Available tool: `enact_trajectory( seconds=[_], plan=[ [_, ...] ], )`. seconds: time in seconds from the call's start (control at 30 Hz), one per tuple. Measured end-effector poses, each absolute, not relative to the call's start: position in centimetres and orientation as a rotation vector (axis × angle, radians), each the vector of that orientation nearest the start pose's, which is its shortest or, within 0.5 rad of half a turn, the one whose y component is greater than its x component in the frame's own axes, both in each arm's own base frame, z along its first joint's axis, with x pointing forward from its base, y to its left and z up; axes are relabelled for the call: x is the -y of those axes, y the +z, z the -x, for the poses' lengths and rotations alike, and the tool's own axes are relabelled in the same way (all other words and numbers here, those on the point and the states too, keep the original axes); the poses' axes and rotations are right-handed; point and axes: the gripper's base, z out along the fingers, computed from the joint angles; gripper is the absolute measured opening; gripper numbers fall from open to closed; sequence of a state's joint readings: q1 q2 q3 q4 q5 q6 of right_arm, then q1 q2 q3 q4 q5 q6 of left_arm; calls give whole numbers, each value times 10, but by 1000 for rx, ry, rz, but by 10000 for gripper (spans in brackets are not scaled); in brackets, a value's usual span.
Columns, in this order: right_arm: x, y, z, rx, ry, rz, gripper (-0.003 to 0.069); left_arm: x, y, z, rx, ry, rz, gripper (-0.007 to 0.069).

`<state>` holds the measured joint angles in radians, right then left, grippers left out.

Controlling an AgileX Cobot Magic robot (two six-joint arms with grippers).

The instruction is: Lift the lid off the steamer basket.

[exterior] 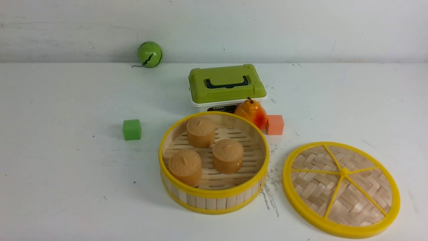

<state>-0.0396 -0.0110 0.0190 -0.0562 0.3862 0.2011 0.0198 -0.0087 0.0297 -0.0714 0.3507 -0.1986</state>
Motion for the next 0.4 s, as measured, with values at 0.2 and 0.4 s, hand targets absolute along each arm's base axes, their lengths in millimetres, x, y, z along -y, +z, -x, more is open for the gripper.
enact_trajectory(
  seconds=[0.2, 0.4],
  plan=[
    [4, 173, -52, -1868, 55, -191, 72, 1, 172, -53, -1842, -194, 247, 240],
    [4, 173, -52, -1868, 55, -191, 76, 1, 172, -53, -1842, -194, 247, 239]
  ],
)
